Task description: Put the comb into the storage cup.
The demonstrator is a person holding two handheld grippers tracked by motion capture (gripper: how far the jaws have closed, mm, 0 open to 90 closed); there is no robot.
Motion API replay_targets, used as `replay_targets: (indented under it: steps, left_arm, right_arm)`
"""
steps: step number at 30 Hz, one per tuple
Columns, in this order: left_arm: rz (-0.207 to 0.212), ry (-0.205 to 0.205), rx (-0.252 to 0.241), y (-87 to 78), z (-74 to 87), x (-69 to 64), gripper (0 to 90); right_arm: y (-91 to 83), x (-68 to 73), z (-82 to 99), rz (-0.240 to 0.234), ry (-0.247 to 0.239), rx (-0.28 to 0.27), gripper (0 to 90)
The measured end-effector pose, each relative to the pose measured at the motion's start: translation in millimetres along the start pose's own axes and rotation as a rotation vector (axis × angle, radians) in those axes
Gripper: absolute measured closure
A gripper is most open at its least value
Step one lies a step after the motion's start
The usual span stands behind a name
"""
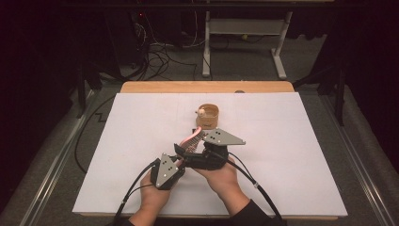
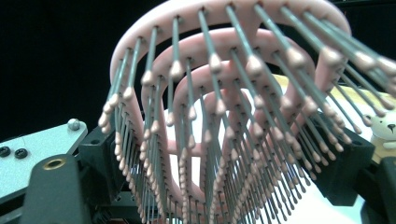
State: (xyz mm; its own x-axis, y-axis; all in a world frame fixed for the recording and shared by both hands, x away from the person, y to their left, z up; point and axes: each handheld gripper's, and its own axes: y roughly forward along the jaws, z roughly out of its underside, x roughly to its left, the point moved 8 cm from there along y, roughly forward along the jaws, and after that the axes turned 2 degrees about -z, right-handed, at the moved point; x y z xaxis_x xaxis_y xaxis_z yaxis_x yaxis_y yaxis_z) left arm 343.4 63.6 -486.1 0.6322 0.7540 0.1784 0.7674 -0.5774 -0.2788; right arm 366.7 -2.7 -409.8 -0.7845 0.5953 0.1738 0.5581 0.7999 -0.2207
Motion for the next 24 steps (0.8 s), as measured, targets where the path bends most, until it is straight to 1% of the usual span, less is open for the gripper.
replay_targets:
  steps: [7, 18, 19, 20, 24]
  left_arm:
    - [0.001, -0.003, -0.006, -0.4, -0.9, 0.8, 78.3]
    - [0.002, -0.021, -0.013, -3.0, -2.6, 2.8, 77.5]
    - [0.001, -0.021, -0.012, -3.0, -2.5, 2.9, 77.2]
    - [-0.004, -0.022, -0.01, -2.5, -2.2, 3.4, 71.6]
    - [-0.001, -0.028, -0.011, -3.0, -2.5, 4.6, 70.7]
  right_arm:
    - [-0.3, 0.3, -1.1, 0.001, 0.006, -0.001, 20.4]
    - [-0.1, 4.1, -4.2, 0.003, -0.007, -0.007, 20.6]
    - [0.3, 4.6, -4.4, 0.002, -0.009, -0.008, 20.6]
    - [0.4, 4.9, -4.3, 0.0, -0.008, -0.007, 20.6]
    - [1.5, 6.8, -5.2, -0.006, -0.013, -0.01, 20.6]
